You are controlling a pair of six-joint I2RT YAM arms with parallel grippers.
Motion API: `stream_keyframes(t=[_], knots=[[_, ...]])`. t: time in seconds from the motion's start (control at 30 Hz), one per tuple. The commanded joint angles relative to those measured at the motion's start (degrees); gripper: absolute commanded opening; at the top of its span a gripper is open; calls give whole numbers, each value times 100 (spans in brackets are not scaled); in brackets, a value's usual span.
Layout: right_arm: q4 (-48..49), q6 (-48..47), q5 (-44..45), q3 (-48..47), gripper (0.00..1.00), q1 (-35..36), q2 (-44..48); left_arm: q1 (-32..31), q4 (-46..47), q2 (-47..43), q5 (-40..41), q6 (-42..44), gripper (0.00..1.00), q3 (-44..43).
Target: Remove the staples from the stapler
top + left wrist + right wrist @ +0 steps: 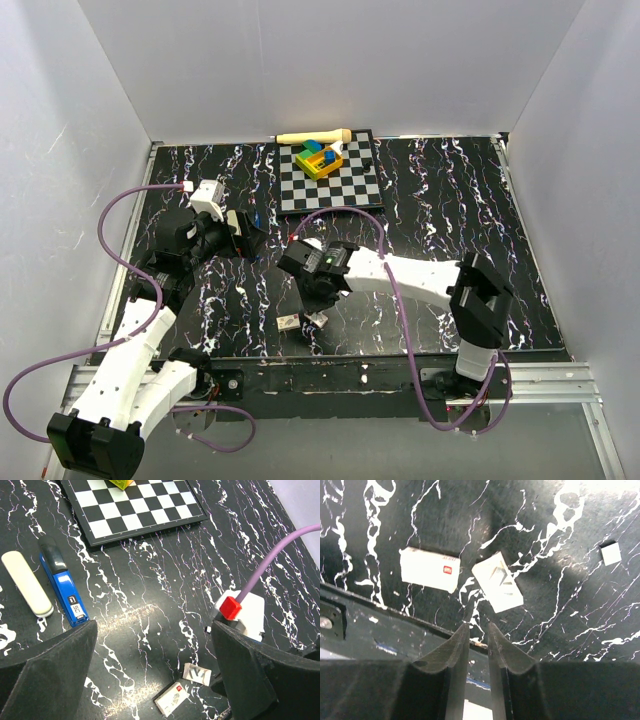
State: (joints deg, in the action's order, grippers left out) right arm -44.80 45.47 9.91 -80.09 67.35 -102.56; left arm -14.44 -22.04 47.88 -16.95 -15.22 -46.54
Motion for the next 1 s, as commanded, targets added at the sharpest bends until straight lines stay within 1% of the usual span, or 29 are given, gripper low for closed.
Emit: stream_keyframes(t=[0.0, 0.1, 0.13, 0.2, 0.37, 0.57, 0.97], knots=[[-12, -644, -507, 221, 24, 50, 342, -24, 7, -94, 69, 28, 98, -13], [24, -1030, -946, 442, 7, 59, 395, -15, 7, -86, 78, 28, 98, -21], [-11, -1127, -947, 477, 1, 67, 378, -15, 7, -86, 69, 28, 98, -21], [-99, -1356, -1298, 530, 1, 111, 308, -24, 7, -51, 69, 28, 98, -21], [155, -1436, -1439, 785, 1, 243, 237, -15, 7, -33, 86, 28, 98, -21], [129, -1620, -1536, 565, 1, 278, -114, -24, 7, 20, 60, 19, 98, -30], [147, -1691, -1220, 144, 1, 270, -589, -15, 7, 29, 95, 37, 98, -13]])
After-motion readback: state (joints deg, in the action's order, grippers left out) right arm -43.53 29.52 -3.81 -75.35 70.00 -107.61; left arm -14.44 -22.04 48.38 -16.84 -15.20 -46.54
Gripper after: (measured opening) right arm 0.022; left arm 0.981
